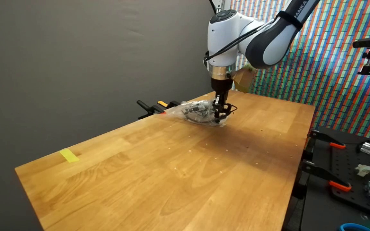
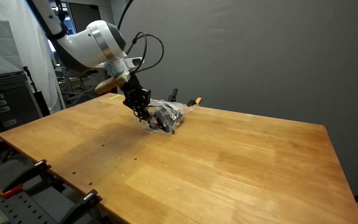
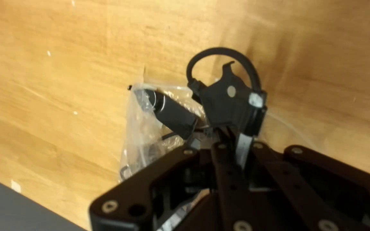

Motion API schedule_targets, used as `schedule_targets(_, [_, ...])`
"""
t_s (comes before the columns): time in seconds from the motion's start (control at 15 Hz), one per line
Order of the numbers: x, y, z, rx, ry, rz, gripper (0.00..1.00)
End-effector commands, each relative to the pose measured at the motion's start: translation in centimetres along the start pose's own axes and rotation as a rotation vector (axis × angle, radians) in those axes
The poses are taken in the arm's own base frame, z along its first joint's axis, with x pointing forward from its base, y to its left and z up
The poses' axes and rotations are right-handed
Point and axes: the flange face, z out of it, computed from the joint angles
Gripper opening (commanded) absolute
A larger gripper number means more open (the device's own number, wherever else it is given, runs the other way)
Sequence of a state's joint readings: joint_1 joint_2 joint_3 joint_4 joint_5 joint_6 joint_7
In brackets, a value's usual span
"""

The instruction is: Remove the stethoscope from the plastic

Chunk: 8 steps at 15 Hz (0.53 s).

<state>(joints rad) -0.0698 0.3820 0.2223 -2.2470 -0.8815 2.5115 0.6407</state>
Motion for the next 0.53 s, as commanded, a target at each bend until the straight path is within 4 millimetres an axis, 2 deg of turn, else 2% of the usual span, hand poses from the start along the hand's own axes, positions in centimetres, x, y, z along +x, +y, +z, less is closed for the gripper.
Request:
schedule_targets(0.0, [-2.6, 0.9, -3.7, 0.046, -0.133, -0.003, 0.01])
schedule_targets(0.2, [-3.6, 1.2, -7.2, 0.135, -0.247, 0.009, 0.01])
schedule_targets(0.47, [-5.1, 2.6, -13.9, 0.289, -0.378, -0.002, 0.01])
